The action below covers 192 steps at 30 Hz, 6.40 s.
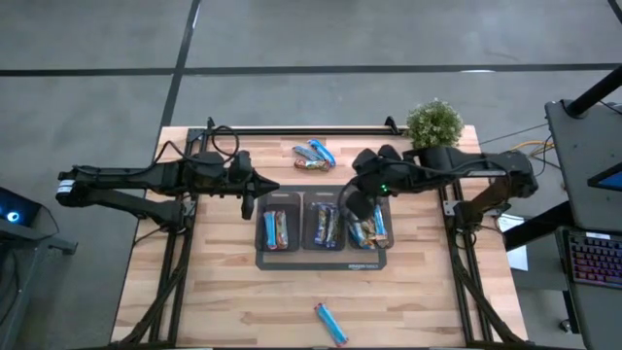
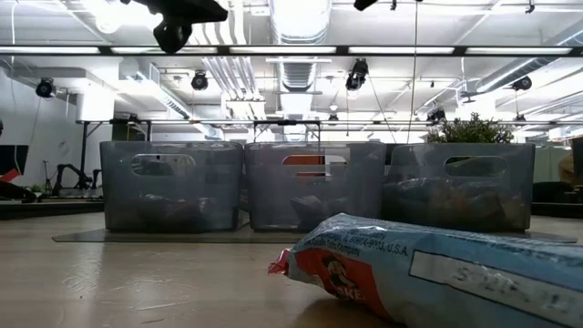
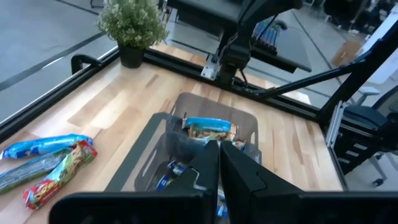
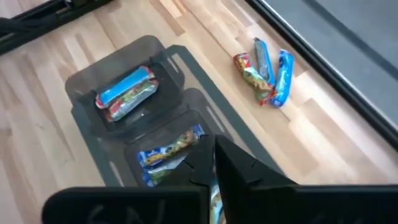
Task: Pick and place Granola Bars by type
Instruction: Put the red granola bar into the left black bin
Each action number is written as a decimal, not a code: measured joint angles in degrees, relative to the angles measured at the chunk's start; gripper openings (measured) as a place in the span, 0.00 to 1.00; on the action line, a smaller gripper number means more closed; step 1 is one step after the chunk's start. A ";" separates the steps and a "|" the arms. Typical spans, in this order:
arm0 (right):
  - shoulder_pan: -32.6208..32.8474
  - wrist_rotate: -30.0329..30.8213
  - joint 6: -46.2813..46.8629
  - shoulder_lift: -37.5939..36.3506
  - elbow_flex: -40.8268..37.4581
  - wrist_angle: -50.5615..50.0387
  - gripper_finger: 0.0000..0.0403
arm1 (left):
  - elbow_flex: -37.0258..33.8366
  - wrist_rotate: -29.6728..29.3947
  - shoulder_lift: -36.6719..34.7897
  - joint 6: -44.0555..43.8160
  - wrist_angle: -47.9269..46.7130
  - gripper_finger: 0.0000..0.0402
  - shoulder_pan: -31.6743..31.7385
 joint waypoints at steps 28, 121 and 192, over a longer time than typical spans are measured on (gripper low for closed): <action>-2.24 -13.19 -17.92 -28.53 -41.08 37.55 0.02 | 0.00 -2.00 -0.15 1.53 2.71 0.00 0.00; -2.25 -16.85 -8.22 -39.15 -56.08 46.69 0.02 | 55.07 8.38 52.47 39.20 -48.73 0.59 23.52; -2.25 -16.79 -8.46 -39.17 -56.08 41.39 0.02 | 55.52 10.54 72.14 44.86 -44.04 0.59 28.47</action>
